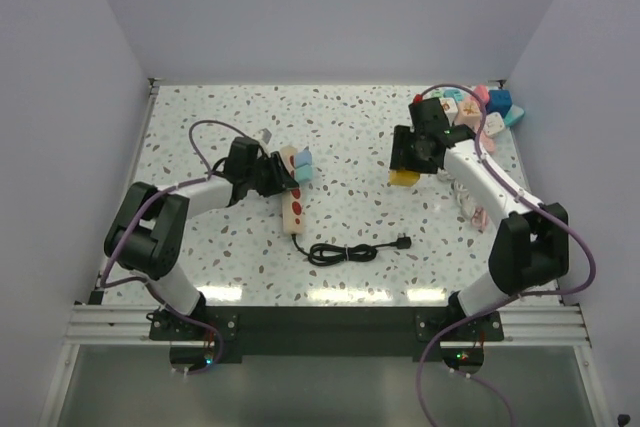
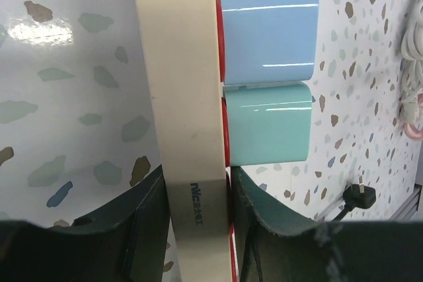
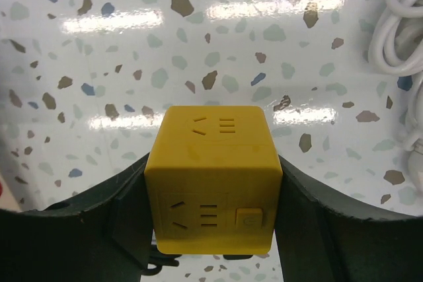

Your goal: Pull the plug off the socket

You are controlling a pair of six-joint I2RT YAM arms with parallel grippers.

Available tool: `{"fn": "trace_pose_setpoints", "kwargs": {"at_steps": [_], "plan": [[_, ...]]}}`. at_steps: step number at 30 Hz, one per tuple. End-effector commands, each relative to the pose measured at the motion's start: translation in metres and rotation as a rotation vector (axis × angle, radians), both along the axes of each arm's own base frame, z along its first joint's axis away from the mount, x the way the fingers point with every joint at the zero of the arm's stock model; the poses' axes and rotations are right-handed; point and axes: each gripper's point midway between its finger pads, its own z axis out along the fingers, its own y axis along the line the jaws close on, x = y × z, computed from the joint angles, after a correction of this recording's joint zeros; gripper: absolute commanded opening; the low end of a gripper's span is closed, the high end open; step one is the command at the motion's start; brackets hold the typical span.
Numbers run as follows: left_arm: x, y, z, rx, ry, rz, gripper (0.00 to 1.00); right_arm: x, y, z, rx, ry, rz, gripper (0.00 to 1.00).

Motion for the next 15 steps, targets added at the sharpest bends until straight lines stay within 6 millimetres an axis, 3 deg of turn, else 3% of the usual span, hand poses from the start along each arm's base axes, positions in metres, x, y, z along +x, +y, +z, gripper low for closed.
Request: {"fn": "trace_pose_setpoints", "kwargs": {"at_steps": [1,6,11,14,15], "plan": [[0.011,-0.016,0.052,-0.068,-0.156,-0.090,0.00,0.016,-0.014,0.011,-0.066,-0.043,-0.082,0.00],[0.007,-0.009,0.055,-0.034,-0.169,-0.084,0.00,0.016,-0.011,-0.012,-0.071,0.013,-0.084,0.00],[0.009,0.002,0.058,-0.028,-0.176,-0.060,0.00,-0.004,-0.025,-0.025,-0.129,0.092,-0.118,0.00],[0.014,0.013,0.064,-0.021,-0.190,-0.041,0.00,-0.022,0.002,-0.040,0.000,0.134,0.006,0.00],[0.015,0.017,0.063,-0.014,-0.185,-0.034,0.00,-0.029,0.027,-0.039,0.116,0.153,0.101,0.00]]}}
